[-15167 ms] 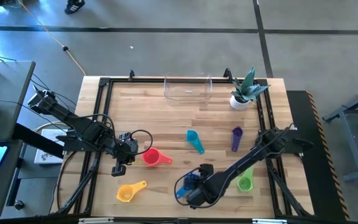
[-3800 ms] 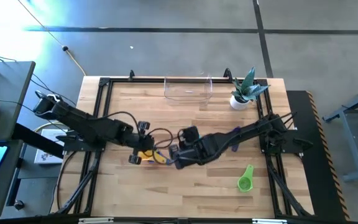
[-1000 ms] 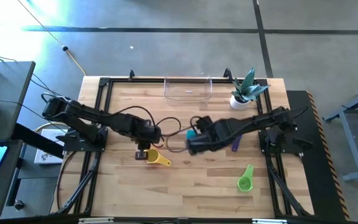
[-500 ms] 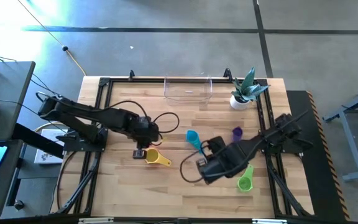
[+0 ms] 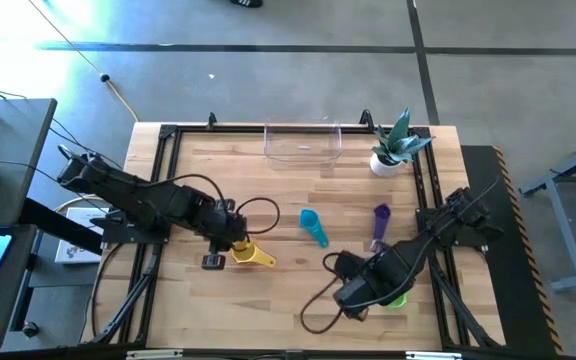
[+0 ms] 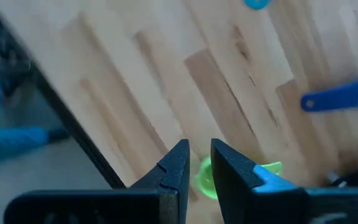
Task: Nest measuring cups in basket
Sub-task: Stack the green measuring cup on top of the yellow measuring cup
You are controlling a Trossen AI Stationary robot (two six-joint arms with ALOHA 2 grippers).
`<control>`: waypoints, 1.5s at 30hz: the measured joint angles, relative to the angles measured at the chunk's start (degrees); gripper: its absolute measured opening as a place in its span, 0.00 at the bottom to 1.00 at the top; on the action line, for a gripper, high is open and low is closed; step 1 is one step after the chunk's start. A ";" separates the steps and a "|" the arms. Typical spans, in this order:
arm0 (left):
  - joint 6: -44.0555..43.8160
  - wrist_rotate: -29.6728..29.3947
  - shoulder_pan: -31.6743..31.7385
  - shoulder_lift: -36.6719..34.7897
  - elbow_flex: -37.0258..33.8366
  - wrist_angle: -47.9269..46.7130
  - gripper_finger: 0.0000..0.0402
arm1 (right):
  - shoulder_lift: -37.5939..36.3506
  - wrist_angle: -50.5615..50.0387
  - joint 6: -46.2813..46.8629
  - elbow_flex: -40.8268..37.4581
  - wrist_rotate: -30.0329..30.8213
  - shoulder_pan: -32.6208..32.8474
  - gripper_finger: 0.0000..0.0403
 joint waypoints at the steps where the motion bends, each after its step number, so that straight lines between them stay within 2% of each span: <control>1: -0.98 0.00 -0.36 0.00 0.00 0.12 0.16 | 0.00 0.02 -3.12 0.00 -0.46 0.13 0.14; 9: -10.29 -0.02 -1.41 0.00 0.00 0.20 0.16 | 0.00 0.02 -20.81 0.00 -7.37 -0.36 0.22; 17: -21.03 -0.02 -1.36 0.00 0.00 1.05 0.16 | 0.00 0.02 -35.86 0.00 -5.77 0.80 0.32; 23: -27.20 -0.02 -2.90 0.02 0.00 2.39 0.16 | 0.02 0.02 -42.64 0.00 -3.93 3.55 0.32; 32: -36.47 -0.04 -6.94 0.07 -0.02 8.23 0.16 | 0.01 0.11 -46.16 -0.19 -2.60 6.32 0.32; 34: -38.24 -0.13 -8.01 0.07 -0.02 9.10 0.16 | -0.83 0.29 -46.80 -2.67 -2.56 6.72 0.32; 40: -41.76 -1.13 -11.03 0.07 -0.02 10.61 0.16 | -7.38 0.28 -43.99 -18.65 -4.15 7.41 0.32; 45: -44.27 -2.24 -12.36 0.07 -0.02 10.55 0.15 | -12.95 6.31 -43.96 -29.92 -6.36 7.48 0.32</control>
